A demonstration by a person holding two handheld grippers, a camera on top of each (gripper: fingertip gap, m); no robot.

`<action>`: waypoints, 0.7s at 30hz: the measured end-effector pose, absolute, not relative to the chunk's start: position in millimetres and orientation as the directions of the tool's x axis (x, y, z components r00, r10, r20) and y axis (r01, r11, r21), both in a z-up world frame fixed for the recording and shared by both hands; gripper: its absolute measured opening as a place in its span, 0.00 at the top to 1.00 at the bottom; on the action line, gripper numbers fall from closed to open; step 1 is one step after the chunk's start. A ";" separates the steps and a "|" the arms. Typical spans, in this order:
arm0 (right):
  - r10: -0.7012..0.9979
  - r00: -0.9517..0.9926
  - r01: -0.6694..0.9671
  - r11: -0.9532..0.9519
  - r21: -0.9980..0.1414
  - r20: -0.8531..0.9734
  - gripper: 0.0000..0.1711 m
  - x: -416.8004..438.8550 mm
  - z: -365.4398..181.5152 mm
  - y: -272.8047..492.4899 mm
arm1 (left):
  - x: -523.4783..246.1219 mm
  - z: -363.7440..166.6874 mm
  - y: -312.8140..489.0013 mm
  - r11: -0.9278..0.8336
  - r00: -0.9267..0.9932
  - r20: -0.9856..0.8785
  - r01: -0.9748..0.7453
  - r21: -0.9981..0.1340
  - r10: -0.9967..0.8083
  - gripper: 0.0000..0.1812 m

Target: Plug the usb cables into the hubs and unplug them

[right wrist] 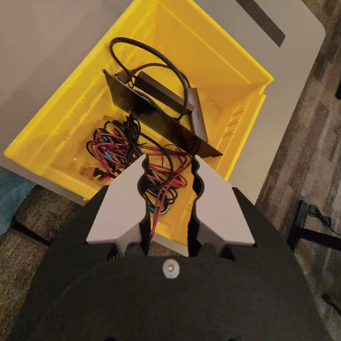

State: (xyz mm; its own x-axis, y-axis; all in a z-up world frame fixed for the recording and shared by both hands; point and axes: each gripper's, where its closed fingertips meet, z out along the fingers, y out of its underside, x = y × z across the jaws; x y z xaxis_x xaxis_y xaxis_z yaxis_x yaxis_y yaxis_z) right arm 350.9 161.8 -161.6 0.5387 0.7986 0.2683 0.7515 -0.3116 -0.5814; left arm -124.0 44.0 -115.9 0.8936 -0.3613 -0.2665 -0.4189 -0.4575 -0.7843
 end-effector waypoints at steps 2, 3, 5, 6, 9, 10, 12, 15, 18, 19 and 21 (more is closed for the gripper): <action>0.757 0.593 0.697 -0.314 -0.644 0.273 0.77 363.0 -151.1 175.2 | -161.4 -101.8 32.4 -0.485 0.904 -0.321 -0.423 -0.766 -0.281 0.71; 0.724 0.636 0.655 -0.323 -0.683 0.268 0.76 372.1 -145.3 184.3 | -183.8 -97.1 24.6 -0.509 0.909 -0.344 -0.418 -0.753 -0.237 0.69; 0.679 0.688 0.622 -0.369 -0.691 0.256 0.76 396.5 -149.6 200.9 | -237.2 -95.7 4.2 -0.581 0.909 -0.390 -0.399 -0.709 -0.148 0.65; 0.673 0.700 0.621 -0.407 -0.670 0.240 0.73 407.6 -159.5 206.7 | -267.4 -101.1 -10.2 -0.640 0.909 -0.403 -0.374 -0.671 -0.108 0.62; 0.717 0.678 0.647 -0.480 -0.592 0.159 0.79 421.8 -195.4 212.6 | -350.1 -148.7 -76.9 -0.849 0.966 -0.258 -0.127 -0.513 0.011 0.56; 0.737 0.667 0.632 -0.485 -0.605 0.106 0.83 417.9 -200.1 212.3 | -371.7 -159.9 -99.2 -0.874 0.971 -0.232 -0.058 -0.483 0.064 0.56; 0.758 0.651 0.618 -0.497 -0.609 0.042 0.84 413.8 -210.2 213.4 | -401.3 -180.3 -136.2 -0.899 0.968 -0.223 0.009 -0.437 0.118 0.56; 0.767 0.642 0.644 -0.521 -0.560 0.025 0.86 412.5 -224.4 213.1 | -406.2 -211.7 -160.6 -0.910 0.981 -0.120 0.089 -0.406 0.150 0.55; 0.734 0.679 0.599 -0.567 -0.565 -0.016 0.92 406.6 -224.9 214.0 | -399.9 -242.4 -168.9 -0.936 0.988 -0.079 0.098 -0.339 0.132 0.57; 0.730 0.683 0.591 -0.571 -0.570 -0.023 0.92 401.7 -225.8 212.8 | -399.7 -244.3 -169.2 -0.938 0.988 -0.081 0.096 -0.333 0.130 0.58; 0.724 0.689 0.573 -0.581 -0.578 -0.045 0.93 388.4 -225.6 205.8 | -393.3 -247.4 -172.8 -0.947 0.991 -0.019 0.118 -0.300 0.130 0.68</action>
